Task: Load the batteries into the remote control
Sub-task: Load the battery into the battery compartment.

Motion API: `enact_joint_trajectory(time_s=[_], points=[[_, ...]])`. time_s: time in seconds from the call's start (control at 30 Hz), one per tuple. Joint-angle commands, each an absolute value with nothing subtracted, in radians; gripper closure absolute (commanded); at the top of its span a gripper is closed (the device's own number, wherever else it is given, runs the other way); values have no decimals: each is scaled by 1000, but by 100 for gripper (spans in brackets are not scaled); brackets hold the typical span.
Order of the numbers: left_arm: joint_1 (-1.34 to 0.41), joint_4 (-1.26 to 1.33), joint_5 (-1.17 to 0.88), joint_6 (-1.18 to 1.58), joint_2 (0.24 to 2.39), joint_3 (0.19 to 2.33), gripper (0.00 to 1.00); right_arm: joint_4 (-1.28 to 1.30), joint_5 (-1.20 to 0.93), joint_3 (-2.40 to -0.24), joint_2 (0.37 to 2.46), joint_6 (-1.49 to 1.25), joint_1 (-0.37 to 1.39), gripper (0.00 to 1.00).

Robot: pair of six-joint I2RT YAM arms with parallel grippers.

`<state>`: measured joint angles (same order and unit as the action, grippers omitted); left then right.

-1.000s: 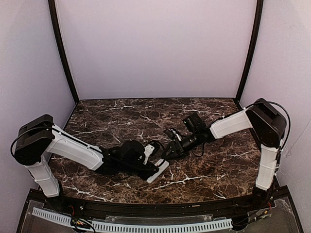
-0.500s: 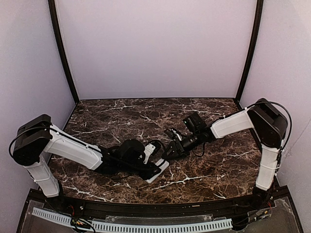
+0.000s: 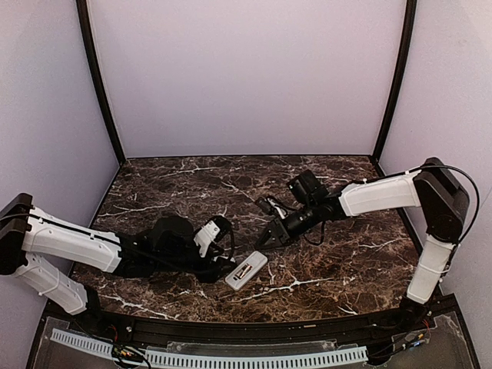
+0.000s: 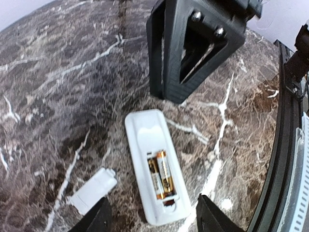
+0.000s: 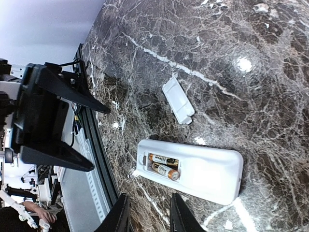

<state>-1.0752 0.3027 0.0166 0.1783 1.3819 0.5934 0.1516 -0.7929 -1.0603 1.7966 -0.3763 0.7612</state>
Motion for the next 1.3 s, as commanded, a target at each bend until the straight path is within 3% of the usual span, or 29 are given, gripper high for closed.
enact_joint_trajectory(time_s=[0.0,0.73,1.27], points=[[-1069,306,8,235,1391,519,42,238,-734,-1127,1842,-338,812,74],[-1069,400,3,322,1482,485,45,404,-630,-1264,1950,-278,901,87],[-1070,421,-29,325,1503,486,45,434,-597,-1282,1968,-264,913,88]])
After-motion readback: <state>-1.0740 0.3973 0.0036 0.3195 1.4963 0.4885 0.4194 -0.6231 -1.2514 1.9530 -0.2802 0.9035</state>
